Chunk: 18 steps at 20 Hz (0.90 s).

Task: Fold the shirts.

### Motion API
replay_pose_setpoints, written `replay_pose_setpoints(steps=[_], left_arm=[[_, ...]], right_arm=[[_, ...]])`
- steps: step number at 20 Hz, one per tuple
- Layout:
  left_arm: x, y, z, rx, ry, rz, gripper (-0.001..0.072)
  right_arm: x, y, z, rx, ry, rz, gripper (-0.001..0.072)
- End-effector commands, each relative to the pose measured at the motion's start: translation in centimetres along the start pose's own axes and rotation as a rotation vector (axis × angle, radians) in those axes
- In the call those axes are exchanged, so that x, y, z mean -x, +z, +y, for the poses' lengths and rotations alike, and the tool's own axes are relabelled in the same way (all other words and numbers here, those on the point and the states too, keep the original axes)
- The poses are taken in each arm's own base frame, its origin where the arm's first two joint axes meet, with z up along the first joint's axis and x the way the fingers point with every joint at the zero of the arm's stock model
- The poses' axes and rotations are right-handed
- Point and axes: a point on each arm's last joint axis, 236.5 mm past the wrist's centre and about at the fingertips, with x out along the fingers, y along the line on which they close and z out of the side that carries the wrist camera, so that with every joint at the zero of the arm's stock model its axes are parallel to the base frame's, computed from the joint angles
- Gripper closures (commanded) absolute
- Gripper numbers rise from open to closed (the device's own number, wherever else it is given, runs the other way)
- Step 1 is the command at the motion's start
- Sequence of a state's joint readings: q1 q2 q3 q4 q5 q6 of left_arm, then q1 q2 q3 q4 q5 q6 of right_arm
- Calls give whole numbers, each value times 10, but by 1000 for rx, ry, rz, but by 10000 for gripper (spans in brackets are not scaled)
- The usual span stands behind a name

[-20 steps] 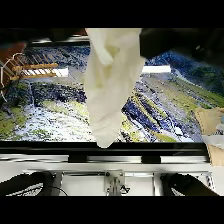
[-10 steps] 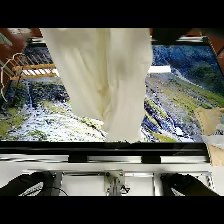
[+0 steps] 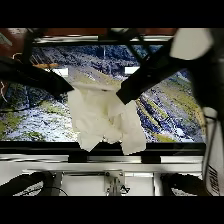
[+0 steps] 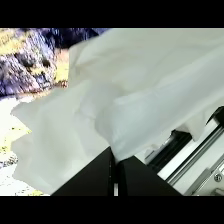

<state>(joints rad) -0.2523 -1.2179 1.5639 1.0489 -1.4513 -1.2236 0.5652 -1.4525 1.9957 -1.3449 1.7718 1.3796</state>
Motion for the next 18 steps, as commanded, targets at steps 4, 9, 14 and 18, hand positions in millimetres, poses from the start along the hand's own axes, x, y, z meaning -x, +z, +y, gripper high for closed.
replay_pose_setpoints(steps=[4,9,14,18], left_arm=[[-98,-38,43,134,-22,132,650],[-141,-41,68,181,-8,145,650],[-152,-47,74,170,-12,169,650],[-152,-47,73,166,-13,168,649]], right_arm=[[-116,-29,-21,-166,63,361,616],[-158,-51,-63,-230,-82,499,252],[-162,-46,-42,-442,-16,492,176],[-172,-34,-50,-609,-59,430,177]])
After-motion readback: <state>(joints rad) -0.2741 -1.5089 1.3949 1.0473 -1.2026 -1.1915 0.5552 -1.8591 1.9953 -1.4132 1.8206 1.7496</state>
